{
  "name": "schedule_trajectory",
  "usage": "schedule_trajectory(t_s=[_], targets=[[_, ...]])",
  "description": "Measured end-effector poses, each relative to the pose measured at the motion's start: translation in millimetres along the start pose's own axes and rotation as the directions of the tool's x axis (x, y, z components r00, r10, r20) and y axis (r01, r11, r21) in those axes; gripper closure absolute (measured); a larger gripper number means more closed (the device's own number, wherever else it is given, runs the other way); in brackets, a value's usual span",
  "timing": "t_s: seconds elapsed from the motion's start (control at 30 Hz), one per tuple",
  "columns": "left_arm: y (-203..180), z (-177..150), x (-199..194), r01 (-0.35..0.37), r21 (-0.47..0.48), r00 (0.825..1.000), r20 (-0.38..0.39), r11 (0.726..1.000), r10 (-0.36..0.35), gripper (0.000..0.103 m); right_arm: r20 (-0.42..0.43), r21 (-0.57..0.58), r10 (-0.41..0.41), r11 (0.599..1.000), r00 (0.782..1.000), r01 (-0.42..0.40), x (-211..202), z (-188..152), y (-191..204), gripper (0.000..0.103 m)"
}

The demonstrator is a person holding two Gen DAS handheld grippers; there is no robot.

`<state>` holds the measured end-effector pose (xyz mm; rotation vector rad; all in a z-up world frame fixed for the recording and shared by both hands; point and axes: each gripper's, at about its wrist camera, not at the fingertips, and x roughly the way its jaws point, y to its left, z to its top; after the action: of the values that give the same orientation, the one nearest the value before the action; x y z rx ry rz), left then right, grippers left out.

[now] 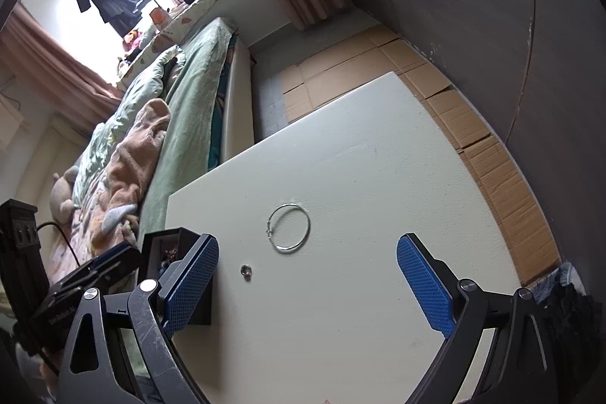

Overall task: Organize jewelry
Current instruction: 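Grasp the small silver ring from the table with the left tool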

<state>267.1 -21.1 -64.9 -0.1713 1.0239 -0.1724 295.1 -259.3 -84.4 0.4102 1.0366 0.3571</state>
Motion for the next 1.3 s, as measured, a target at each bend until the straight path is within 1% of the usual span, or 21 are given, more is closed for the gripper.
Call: schedule_trajectory(t_s=[0.03,0.07,0.1,0.13,0.17,0.23,0.33,0.4,0.57,0.7,0.8,0.97,1.0,1.07,1.1,1.2,1.3], targets=[[-5.6,0.4,5.9,0.006,0.010,1.000,-0.021,1.000,-0.005,0.047,0.002,0.005,-0.003,1.000,1.000,0.003,-1.7,0.9,-3.8,0.007],[-10.7,0.3,11.0,0.006,0.020,0.999,-0.040,1.000,-0.005,0.052,0.003,0.011,-0.002,1.000,1.000,0.002,-3.1,1.8,-7.6,0.007],[-15.4,0.5,16.2,0.000,0.030,0.998,-0.058,1.000,0.002,0.058,0.003,0.020,0.002,1.000,1.000,-0.002,-5.1,1.9,-12.0,0.007],[-18.2,1.1,20.8,-0.007,0.032,0.997,-0.076,0.999,0.010,0.067,0.003,0.029,0.007,1.000,1.000,-0.007,-6.9,1.7,-16.1,0.007],[-20.9,1.4,25.4,-0.009,0.028,0.996,-0.093,1.000,0.011,0.069,0.004,0.038,0.013,0.999,1.000,-0.013,-8.2,2.3,-19.3,0.007],[-26.4,1.0,33.4,-0.016,0.029,0.993,-0.119,0.999,0.019,0.070,0.007,0.061,0.031,0.998,1.000,-0.031,-10.6,3.1,-26.3,0.007],[-35.9,0.2,49.7,-0.054,0.049,0.985,-0.159,0.997,0.061,0.071,0.019,0.091,0.041,0.995,0.999,-0.043,-14.9,5.0,-36.3,0.007],[-38.3,-1.1,61.7,-0.086,0.057,0.977,-0.190,0.995,0.096,0.078,0.025,0.104,0.042,0.994,0.999,-0.045,-17.8,5.8,-41.8,0.007],[-42.0,-4.3,86.1,-0.135,0.082,0.957,-0.249,0.987,0.151,0.079,0.025,0.124,0.066,0.990,0.997,-0.069,-22.1,6.1,-49.5,0.007],[-46.4,-6.0,97.6,-0.159,0.115,0.943,-0.276,0.981,0.185,0.079,0.040,0.135,0.079,0.987,0.996,-0.084,-27.7,6.7,-55.1,0.007],[-46.1,-5.5,105.6,-0.192,0.125,0.933,-0.285,0.973,0.221,0.079,0.043,0.149,0.085,0.985,0.995,-0.090,-28.4,7.0,-58.4,0.007],[-45.6,-4.4,116.4,-0.202,0.131,0.922,-0.308,0.971,0.233,0.080,0.046,0.156,0.093,0.983,0.995,-0.099,-29.9,6.4,-59.9,0.007],[-44.6,-4.6,118.1,-0.203,0.131,0.920,-0.313,0.970,0.234,0.083,0.047,0.155,0.093,0.983,0.995,-0.099,-30.2,6.6,-60.4,0.007],[-41.4,-5.6,119.8,-0.205,0.124,0.919,-0.315,0.971,0.235,0.089,0.045,0.156,0.096,0.982,0.994,-0.102,-29.8,6.5,-60.3,0.007],[-39.1,-6.2,120.3,-0.199,0.119,0.921,-0.316,0.973,0.227,0.090,0.044,0.158,0.098,0.982,0.994,-0.103,-30.0,6.4,-60.4,0.007],[-38.6,-8.6,120.1,-0.192,0.125,0.925,-0.309,0.973,0.222,0.090,0.040,0.155,0.092,0.983,0.995,-0.097,-29.3,6.6,-59.7,0.007],[-35.1,-9.1,119.3,-0.166,0.111,0.932,-0.308,0.980,0.193,0.091,0.031,0.145,0.082,0.986,0.996,-0.085,-25.9,6.1,-56.0,0.007]])
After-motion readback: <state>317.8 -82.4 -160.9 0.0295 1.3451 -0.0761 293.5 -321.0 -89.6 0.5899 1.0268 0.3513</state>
